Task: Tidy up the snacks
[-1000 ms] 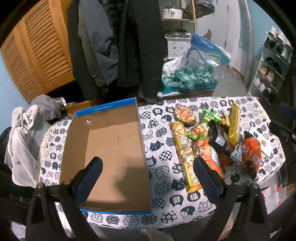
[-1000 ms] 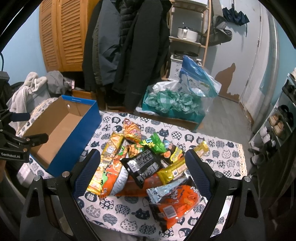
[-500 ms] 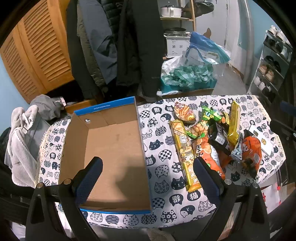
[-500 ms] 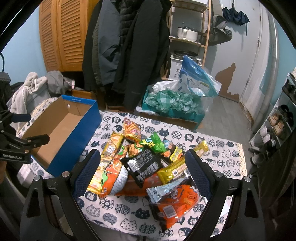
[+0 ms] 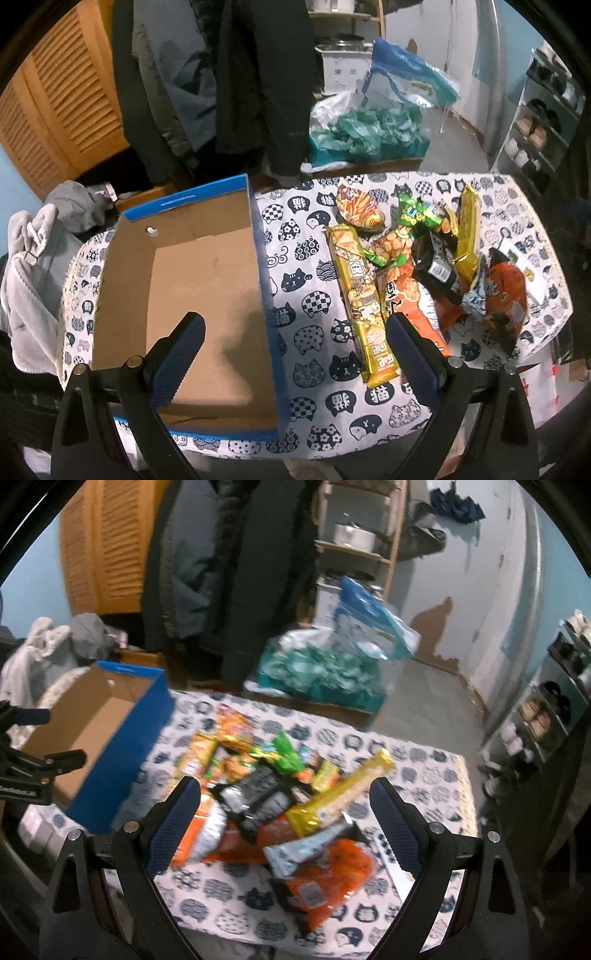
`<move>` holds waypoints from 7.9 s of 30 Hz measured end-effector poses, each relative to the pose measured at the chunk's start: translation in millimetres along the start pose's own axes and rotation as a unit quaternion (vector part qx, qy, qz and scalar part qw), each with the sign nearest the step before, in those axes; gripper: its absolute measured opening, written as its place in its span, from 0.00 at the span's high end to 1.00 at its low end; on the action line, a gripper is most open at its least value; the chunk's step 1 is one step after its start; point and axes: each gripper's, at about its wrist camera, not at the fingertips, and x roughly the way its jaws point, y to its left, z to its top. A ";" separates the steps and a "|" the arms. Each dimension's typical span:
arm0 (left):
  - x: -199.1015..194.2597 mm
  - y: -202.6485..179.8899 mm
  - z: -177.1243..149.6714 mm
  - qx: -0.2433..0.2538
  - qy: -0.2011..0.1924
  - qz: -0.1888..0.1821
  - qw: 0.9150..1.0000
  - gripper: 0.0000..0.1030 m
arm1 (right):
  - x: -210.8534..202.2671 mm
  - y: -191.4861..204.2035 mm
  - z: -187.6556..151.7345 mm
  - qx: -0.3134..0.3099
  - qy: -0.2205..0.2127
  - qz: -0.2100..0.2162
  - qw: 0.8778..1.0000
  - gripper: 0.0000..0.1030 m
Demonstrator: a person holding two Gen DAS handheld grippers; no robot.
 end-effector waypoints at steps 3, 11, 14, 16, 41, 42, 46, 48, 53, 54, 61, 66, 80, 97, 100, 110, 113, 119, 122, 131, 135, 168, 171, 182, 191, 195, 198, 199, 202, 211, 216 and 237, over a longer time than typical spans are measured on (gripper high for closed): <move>6.9 -4.2 -6.1 0.005 0.018 -0.002 1.000 0.04 | 10.4 -15.3 -6.7 0.019 0.024 -0.018 0.999 0.12; 11.9 -10.9 -41.2 0.000 0.059 -0.015 0.998 0.04 | 49.7 -58.2 -34.9 0.085 0.101 -0.050 0.990 0.12; 9.5 -9.7 -47.9 0.004 0.073 -0.014 0.997 0.04 | 63.7 -66.8 -44.6 0.106 0.123 -0.052 0.985 0.12; 6.7 -11.5 -50.0 0.007 0.080 -0.010 0.997 0.04 | 72.4 -71.6 -50.7 0.118 0.136 -0.054 0.982 0.12; 35.5 -18.5 -42.3 -0.010 0.132 0.002 0.991 0.04 | 159.9 -85.2 -116.0 0.237 0.245 0.001 0.940 0.12; 42.1 -24.2 -39.1 -0.010 0.132 0.004 0.991 0.04 | 162.0 -83.5 -117.0 0.236 0.246 0.004 0.940 0.12; 51.8 -26.7 -33.1 -0.013 0.131 0.007 0.991 0.04 | 165.8 -79.8 -117.5 0.233 0.242 0.012 0.942 0.22; 53.1 -23.3 -30.9 -0.015 0.130 0.012 0.991 0.04 | 165.4 -80.8 -116.4 0.232 0.242 0.019 0.942 0.28; 57.4 -20.8 -21.9 -0.019 0.132 0.011 0.991 0.04 | 159.7 -93.3 -116.4 0.249 0.238 0.046 0.937 0.41; 58.3 -22.2 -21.5 -0.020 0.134 0.009 0.991 0.04 | 159.2 -95.9 -116.0 0.249 0.236 0.047 0.938 0.44; 71.4 -35.9 -14.3 -0.002 0.136 0.018 0.991 0.04 | 150.6 -94.1 -106.8 0.185 0.210 0.006 0.960 0.55; 83.2 -28.6 -14.7 -0.026 0.146 0.002 0.989 0.04 | 152.5 -88.0 -103.4 0.141 0.206 -0.013 0.968 0.53; 91.6 -24.1 -33.3 -0.028 0.174 -0.043 0.983 0.50 | 174.3 -98.4 -115.8 0.192 0.234 0.028 0.953 0.48; 28.4 -32.0 -29.4 0.031 0.099 -0.019 0.994 0.70 | 109.1 -88.7 -76.7 0.145 0.161 -0.012 0.976 0.55; 7.2 -31.9 -33.3 0.038 0.083 -0.020 0.996 0.70 | 100.6 -79.9 -67.9 0.134 0.148 -0.013 0.980 0.55; -60.2 -7.8 -41.9 0.029 0.038 -0.037 0.998 0.70 | 78.1 -49.6 -33.2 0.098 0.109 -0.004 0.989 0.55; -75.6 4.8 -41.9 0.022 0.027 -0.041 0.999 0.70 | 73.0 -37.5 -24.2 0.090 0.101 0.006 0.991 0.55; -91.2 35.3 -37.2 -0.006 0.014 -0.048 0.999 0.70 | 66.3 -6.7 -2.4 0.072 0.085 0.032 0.993 0.55; -95.8 53.4 -35.4 -0.021 0.007 -0.049 0.999 0.70 | 65.0 14.2 10.3 0.059 0.079 0.047 0.994 0.55; -97.6 119.3 -36.4 -0.080 -0.007 -0.045 0.996 0.70 | 69.2 84.2 53.0 0.023 0.071 0.105 0.992 0.55; -93.1 148.3 -40.2 -0.105 -0.008 -0.038 0.994 0.70 | 71.4 117.5 69.5 0.005 0.068 0.123 0.990 0.55; 8.1 236.2 -82.0 -0.198 0.094 -0.011 0.976 0.69 | 193.7 296.9 98.7 -0.045 0.210 0.222 0.951 0.54; 20.6 233.7 -85.4 -0.195 0.116 -0.006 0.974 0.69 | 198.1 300.6 92.2 -0.065 0.212 0.205 0.953 0.54; 30.0 240.1 -87.9 -0.202 0.136 0.006 0.970 0.66 | 194.9 309.2 86.2 -0.102 0.206 0.177 0.957 0.53; 1.6 233.2 -85.9 -0.196 0.117 0.018 0.973 0.33 | 184.6 298.7 94.2 -0.072 0.185 0.186 0.962 0.29; -16.2 231.0 -80.2 -0.197 0.099 0.018 0.975 0.30 | 170.1 280.7 104.5 -0.054 0.164 0.184 0.968 0.26; -26.9 226.7 -73.2 -0.196 0.088 0.012 0.977 0.30 | 159.7 265.3 109.5 -0.043 0.151 0.185 0.970 0.25; -30.7 224.5 -70.9 -0.194 0.084 0.011 0.977 0.30 | 155.7 259.7 111.2 -0.040 0.146 0.184 0.971 0.25; -42.7 210.4 -62.0 -0.183 0.073 0.009 0.980 0.29 | 141.9 242.7 113.4 -0.037 0.132 0.183 0.974 0.25; -71.5 158.0 -32.9 -0.132 0.036 -0.012 0.991 0.22 | 109.6 173.5 109.3 -0.039 0.109 0.151 0.982 0.24; -71.0 126.6 -23.0 -0.108 0.039 -0.025 0.993 0.22 | 99.4 129.6 101.7 -0.036 0.114 0.129 0.984 0.24; -27.2 14.2 -15.8 -0.057 0.105 -0.090 0.989 0.22 | 107.4 -30.6 23.5 0.035 0.154 0.061 0.986 0.24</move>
